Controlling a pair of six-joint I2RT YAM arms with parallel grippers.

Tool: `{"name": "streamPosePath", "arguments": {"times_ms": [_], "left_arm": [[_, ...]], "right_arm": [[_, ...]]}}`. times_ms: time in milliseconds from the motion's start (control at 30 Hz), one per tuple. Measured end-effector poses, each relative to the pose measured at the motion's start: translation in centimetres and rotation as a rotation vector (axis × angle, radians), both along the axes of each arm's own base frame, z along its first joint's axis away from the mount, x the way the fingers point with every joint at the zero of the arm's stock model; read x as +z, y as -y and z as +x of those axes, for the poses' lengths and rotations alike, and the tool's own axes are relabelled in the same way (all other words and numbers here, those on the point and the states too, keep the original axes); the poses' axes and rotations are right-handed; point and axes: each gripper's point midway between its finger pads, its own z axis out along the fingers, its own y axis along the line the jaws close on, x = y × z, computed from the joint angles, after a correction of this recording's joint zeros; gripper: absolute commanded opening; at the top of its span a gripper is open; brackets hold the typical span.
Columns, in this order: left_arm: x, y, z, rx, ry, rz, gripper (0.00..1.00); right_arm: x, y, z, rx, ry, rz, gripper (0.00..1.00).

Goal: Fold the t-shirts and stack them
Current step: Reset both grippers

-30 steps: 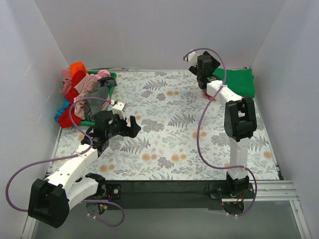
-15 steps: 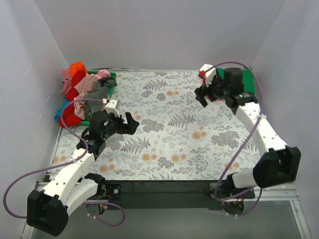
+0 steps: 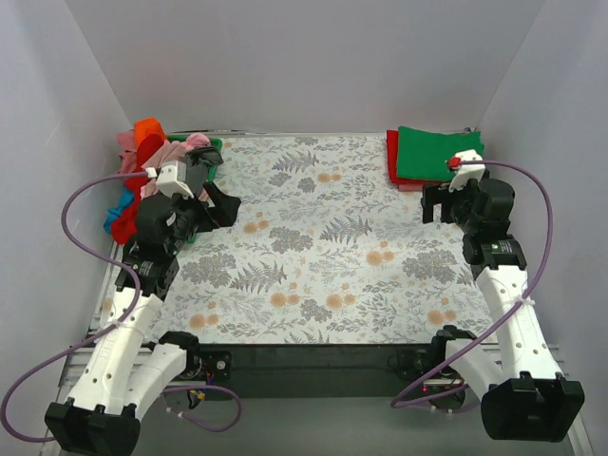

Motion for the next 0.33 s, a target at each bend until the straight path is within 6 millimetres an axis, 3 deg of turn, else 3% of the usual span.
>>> {"name": "streamPosePath", "arguments": {"times_ms": [200, 333], "left_arm": [[-0.5, -0.2, -1.0, -0.003, -0.027, 0.014, 0.98], [-0.9, -0.1, -1.2, -0.012, -0.043, 0.019, 0.98]], "right_arm": [[1.7, 3.8, 0.6, -0.226, 0.065, 0.021, 0.97], [1.8, 4.4, 0.7, -0.261, 0.073, 0.024, 0.98]]}}
